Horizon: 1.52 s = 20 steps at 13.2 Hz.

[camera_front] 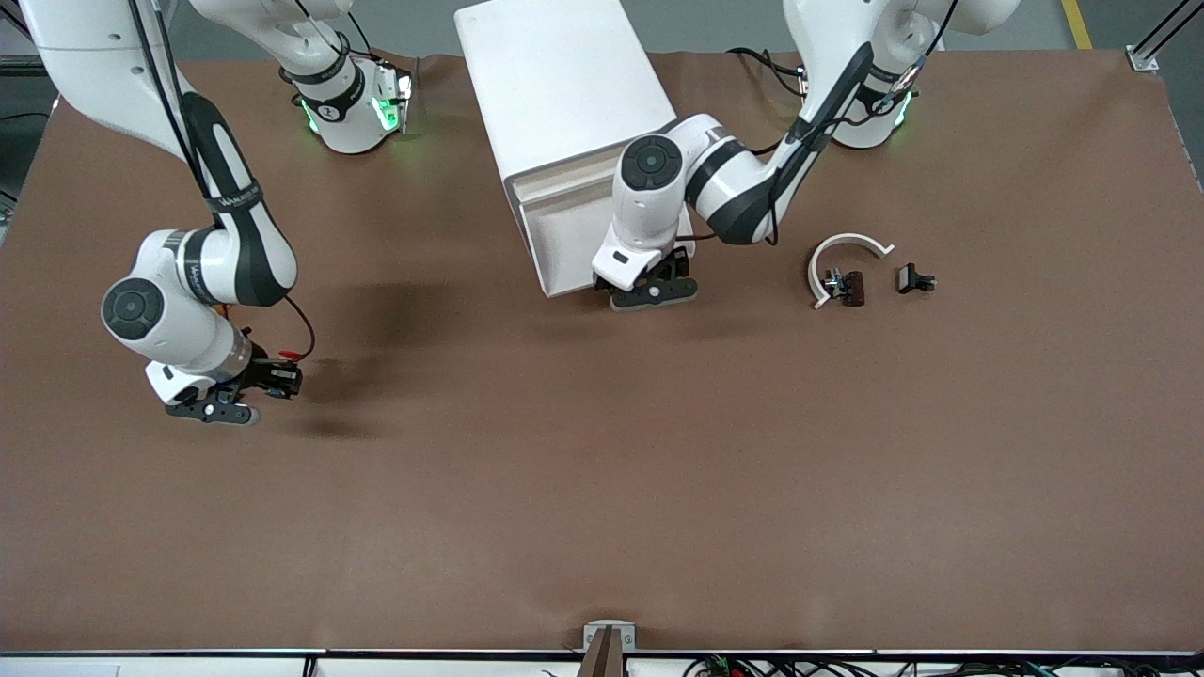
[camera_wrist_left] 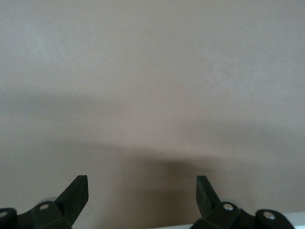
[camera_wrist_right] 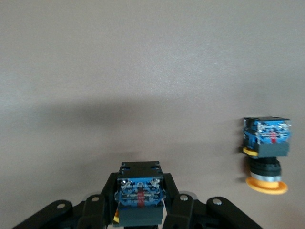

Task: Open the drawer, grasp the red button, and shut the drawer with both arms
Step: 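Shut the drawer using the left gripper while the right gripper holds the button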

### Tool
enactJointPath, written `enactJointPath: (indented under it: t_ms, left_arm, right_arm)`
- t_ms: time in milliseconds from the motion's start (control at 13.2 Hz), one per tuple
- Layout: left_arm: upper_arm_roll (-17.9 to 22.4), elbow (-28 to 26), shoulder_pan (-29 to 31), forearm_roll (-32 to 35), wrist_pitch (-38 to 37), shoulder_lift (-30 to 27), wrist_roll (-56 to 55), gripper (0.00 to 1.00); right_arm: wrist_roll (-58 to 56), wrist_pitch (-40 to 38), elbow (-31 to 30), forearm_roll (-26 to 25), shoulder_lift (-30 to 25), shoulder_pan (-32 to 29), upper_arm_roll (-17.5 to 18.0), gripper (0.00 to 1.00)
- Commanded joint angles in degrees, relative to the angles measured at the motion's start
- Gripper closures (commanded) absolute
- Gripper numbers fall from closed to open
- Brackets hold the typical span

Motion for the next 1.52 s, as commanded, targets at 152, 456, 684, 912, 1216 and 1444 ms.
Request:
enactJointPath:
  t_ms: [152, 456, 684, 912, 1216, 1444]
  left_arm:
    - [-1.38, 0.7, -3.49, -0.39, -1.13, -0.13, -3.52, 0.0]
    - [-3.75, 1.5, -3.5, -0.57, -1.66, -0.13, -5.89, 0.0]
    - [-5.42, 1.5, -3.67, -0.57, -1.92, -0.04, -6.78, 0.0]
    - [-6.92, 1.5, -3.93, -0.57, -2.01, -0.04, -7.74, 0.0]
    - [-7.01, 2.37, -5.17, -0.66, -2.01, 0.04, -7.83, 0.0]
    - [-7.01, 2.9, -6.13, -0.66, -2.01, 0.22, -7.83, 0.0]
  right_arm:
    - [-0.25, 1.52, 0.34, -1.18, 1.53, -2.38, 0.89, 1.0]
    - [-0.25, 2.57, 0.6, -1.18, 2.58, -3.79, 0.89, 1.0]
    - [-0.25, 3.1, 1.3, -1.18, 3.46, -4.49, 0.89, 1.0]
    - [-0.25, 3.1, 2.79, -1.18, 4.69, -4.49, 0.89, 1.0]
    - [-0.25, 3.1, 4.12, -1.26, 5.84, -4.49, 0.89, 1.0]
    - [-0.33, 3.19, 4.29, -1.26, 6.54, -4.32, 0.89, 1.0]
